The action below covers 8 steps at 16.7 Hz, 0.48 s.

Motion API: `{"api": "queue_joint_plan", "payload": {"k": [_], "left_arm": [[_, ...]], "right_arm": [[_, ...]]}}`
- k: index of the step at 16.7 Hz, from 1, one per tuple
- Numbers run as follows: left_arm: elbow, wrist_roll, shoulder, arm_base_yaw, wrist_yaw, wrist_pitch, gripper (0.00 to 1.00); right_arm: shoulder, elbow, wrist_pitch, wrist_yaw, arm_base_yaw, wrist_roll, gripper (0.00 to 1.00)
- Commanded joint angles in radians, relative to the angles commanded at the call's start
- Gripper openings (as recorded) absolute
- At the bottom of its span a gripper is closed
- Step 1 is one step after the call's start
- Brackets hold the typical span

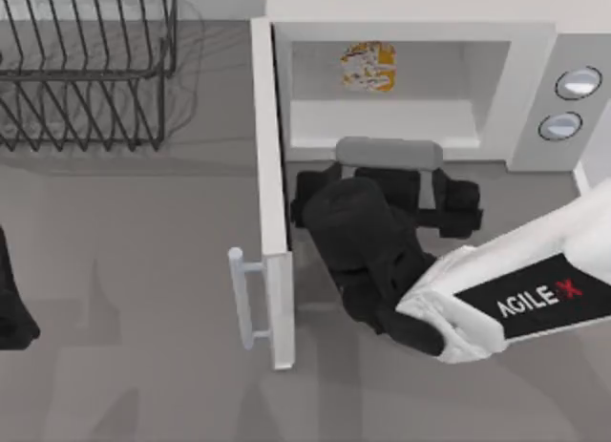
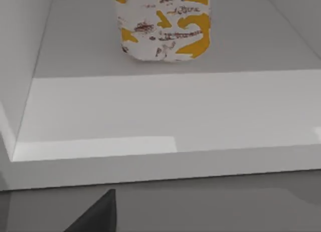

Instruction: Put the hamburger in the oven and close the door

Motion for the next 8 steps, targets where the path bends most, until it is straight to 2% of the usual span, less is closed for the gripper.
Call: {"api": "queue_joint_plan", "payload": {"k": [8], "left_arm": [[0.0, 0.0, 0.0, 0.0, 0.0, 0.0, 1.0]], "right_arm": [[-0.215, 0.083, -0.306, -0.003, 0.0, -0.001, 1.0]]}}
